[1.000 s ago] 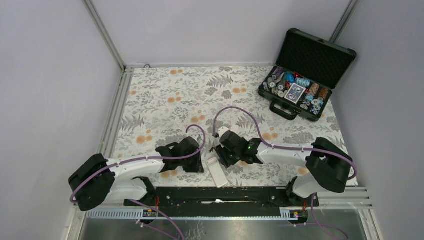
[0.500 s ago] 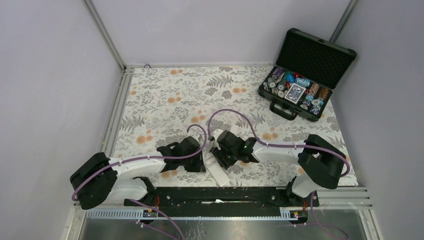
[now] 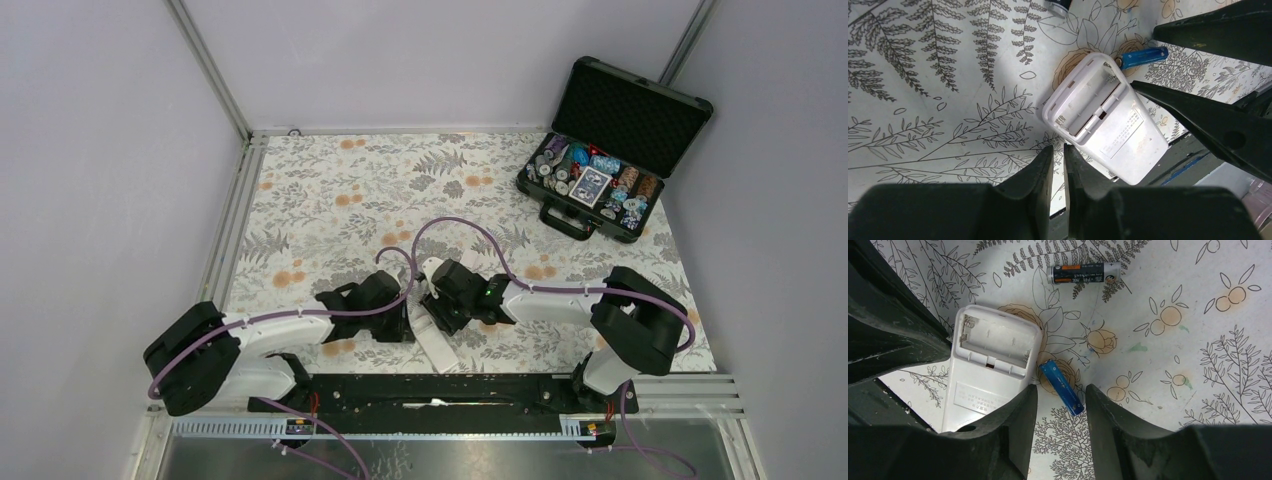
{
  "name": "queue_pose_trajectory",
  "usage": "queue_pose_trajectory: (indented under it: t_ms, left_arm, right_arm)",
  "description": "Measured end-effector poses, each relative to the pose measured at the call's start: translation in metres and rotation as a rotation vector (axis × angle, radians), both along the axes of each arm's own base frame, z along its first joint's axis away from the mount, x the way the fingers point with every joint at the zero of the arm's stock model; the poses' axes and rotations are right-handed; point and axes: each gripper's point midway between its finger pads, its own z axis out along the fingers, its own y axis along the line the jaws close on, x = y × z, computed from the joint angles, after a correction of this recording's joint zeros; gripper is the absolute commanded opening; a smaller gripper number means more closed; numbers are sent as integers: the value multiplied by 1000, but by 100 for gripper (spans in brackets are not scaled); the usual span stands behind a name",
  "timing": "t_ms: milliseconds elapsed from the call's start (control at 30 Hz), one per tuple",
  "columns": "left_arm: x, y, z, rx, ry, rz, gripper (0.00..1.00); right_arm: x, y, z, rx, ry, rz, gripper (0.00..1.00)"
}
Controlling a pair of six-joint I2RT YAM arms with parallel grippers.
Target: Load the batteries into the remote control
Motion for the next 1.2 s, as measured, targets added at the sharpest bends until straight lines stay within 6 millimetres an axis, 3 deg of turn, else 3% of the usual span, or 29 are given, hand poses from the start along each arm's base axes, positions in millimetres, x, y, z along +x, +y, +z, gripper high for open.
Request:
queue_pose_trajectory:
  t_ms: [400, 800, 1200]
  left_arm:
    - [8, -8, 0, -19, 2, -6, 20]
    - [16, -14, 0, -23, -10, -15, 20]
    - [26, -23, 1, -3, -31, -60, 21]
  right_arm:
    - [-1, -7, -1, -12, 37, -103, 33]
    - [-8, -21, -2, -40, 87, -225, 0]
    - [-17, -55, 8, -100, 69, -294, 0]
